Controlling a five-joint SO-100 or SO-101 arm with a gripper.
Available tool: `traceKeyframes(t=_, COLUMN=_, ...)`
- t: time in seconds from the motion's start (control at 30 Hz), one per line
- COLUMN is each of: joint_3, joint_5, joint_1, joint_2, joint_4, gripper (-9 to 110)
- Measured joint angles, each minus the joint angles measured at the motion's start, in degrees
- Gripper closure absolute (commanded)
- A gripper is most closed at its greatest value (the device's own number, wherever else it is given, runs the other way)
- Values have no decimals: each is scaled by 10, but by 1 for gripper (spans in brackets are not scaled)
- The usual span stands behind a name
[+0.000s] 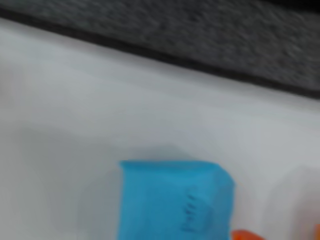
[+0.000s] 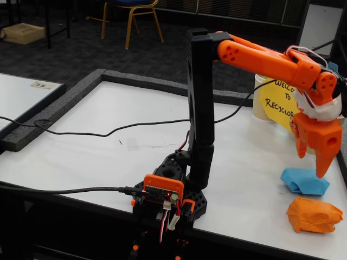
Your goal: Sort rubbish by color.
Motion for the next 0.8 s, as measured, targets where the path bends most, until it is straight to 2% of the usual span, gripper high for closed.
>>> traceKeyframes(t=0.33, joint_3=62, joint_5=0, joint_1=10, joint_2=0, joint_4=2, gripper=85)
traceKeyframes(t=0.63, joint_3=83, joint_5=-1, joint_1=-8, joint_2=-12, joint_4=-47, gripper=101)
traceKeyframes(t=0.8, joint_3=83, joint_5=-1, joint_1=-9, joint_2=-16, joint_4=-64, gripper=101)
